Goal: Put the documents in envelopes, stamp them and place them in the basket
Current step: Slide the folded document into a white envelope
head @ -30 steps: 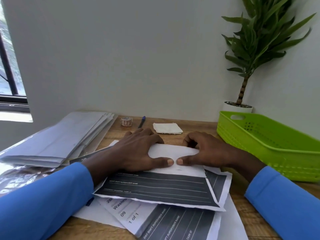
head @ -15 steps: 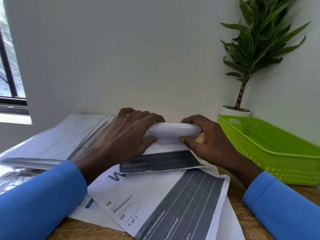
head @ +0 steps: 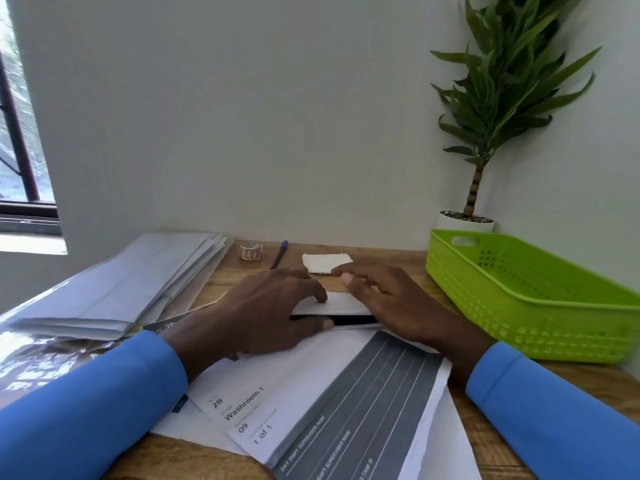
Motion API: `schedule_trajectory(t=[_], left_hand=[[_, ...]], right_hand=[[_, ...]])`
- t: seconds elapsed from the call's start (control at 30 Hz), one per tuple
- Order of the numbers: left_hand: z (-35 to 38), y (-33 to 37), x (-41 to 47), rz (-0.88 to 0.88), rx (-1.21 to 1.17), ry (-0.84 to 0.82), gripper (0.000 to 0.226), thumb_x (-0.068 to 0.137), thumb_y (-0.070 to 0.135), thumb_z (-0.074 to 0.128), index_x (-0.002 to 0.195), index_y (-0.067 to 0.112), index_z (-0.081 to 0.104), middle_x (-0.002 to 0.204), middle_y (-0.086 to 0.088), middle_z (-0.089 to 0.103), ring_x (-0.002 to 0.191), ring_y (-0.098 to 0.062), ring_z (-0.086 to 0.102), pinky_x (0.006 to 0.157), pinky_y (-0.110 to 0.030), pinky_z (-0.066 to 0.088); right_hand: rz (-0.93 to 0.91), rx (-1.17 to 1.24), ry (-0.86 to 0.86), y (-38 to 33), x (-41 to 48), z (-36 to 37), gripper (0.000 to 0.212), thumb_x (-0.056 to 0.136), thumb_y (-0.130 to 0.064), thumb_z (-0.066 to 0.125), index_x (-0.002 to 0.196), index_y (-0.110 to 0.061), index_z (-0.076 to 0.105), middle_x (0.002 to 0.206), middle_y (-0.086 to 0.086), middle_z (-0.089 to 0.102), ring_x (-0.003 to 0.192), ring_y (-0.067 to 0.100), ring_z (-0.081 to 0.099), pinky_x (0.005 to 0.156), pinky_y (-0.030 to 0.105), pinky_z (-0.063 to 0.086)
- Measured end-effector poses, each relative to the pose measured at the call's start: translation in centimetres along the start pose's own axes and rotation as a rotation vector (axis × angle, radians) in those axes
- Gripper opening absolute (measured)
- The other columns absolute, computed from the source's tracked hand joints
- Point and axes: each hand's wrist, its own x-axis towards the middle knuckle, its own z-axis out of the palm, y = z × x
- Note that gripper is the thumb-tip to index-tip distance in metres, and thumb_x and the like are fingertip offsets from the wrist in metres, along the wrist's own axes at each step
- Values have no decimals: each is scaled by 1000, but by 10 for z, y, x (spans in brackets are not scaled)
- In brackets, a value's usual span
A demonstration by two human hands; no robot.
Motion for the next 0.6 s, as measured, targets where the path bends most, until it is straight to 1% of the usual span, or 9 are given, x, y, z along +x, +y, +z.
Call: schedule_trajectory(t=[0.07, 0.1, 0.17, 0.23, 0.27, 0.3, 0.37, 0.43, 0.6], left_hand=[[6, -1, -2, -22, -158, -61, 67, 92, 78, 34, 138, 34, 54, 141, 15, 57, 127, -7, 54, 105, -34, 44], [10, -1, -3, -21, -230, -91, 68, 94, 77, 29, 141, 34, 51, 144, 14, 55, 130, -6, 51, 109, -34, 41], [15, 2, -3, -1, -305, -146, 59, 103, 64, 26, 149, 31, 43, 153, 12, 47, 140, -3, 41, 118, -31, 32], [15, 5, -2, -9, -284, -199, 57, 107, 52, 26, 159, 29, 29, 164, 13, 31, 147, 4, 24, 119, -18, 15], [15, 5, -1, -28, -248, -243, 60, 107, 52, 25, 162, 29, 19, 167, 14, 21, 149, 6, 14, 117, -13, 7], [14, 6, -1, -52, -209, -292, 64, 106, 55, 22, 163, 30, 9, 170, 14, 11, 151, 5, 6, 116, -13, 1], [14, 4, 0, -106, -137, -373, 73, 100, 66, 14, 163, 32, -2, 171, 12, -3, 155, 0, -5, 121, -21, -6], [15, 0, 0, -142, -99, -412, 83, 93, 75, 8, 163, 33, -6, 171, 12, -8, 155, -3, -9, 125, -28, -6], [10, 0, -6, -207, -101, -426, 96, 83, 84, 9, 162, 33, -9, 170, 12, -10, 156, -6, -8, 122, -28, -7]], right_hand=[[12, -117, -97, 0, 1, 6, 41, 103, -30, 53, 143, -22, 56, 148, -7, 55, 136, 6, 47, 113, 24, 34], [20, -155, -161, -1, 1, 9, 47, 102, -34, 52, 148, -22, 50, 153, -5, 49, 140, 9, 43, 116, 28, 32], [51, -219, -314, -3, 3, 14, 59, 103, -45, 45, 157, -23, 33, 162, -4, 36, 148, 13, 33, 122, 37, 26], [94, -337, -461, -5, 3, 19, 66, 106, -51, 30, 163, -25, 9, 170, -5, 12, 156, 12, 10, 127, 39, 10], [110, -401, -508, -4, 2, 20, 67, 106, -53, 24, 162, -27, -1, 171, -6, 2, 156, 10, -1, 127, 38, 2], [127, -453, -538, -4, 1, 20, 67, 106, -55, 19, 162, -28, -6, 171, -6, -5, 156, 8, -8, 126, 38, -2], [172, -513, -556, -2, -1, 16, 71, 102, -63, 13, 161, -29, -11, 170, -7, -12, 155, 8, -14, 125, 38, -6], [226, -546, -555, 2, -2, 10, 81, 97, -72, 11, 161, -28, -12, 169, -8, -15, 155, 10, -14, 124, 40, -6], [358, -534, -531, 9, -8, -1, 105, 82, -90, 14, 161, -26, -11, 169, -7, -15, 155, 12, -13, 126, 47, -3]])
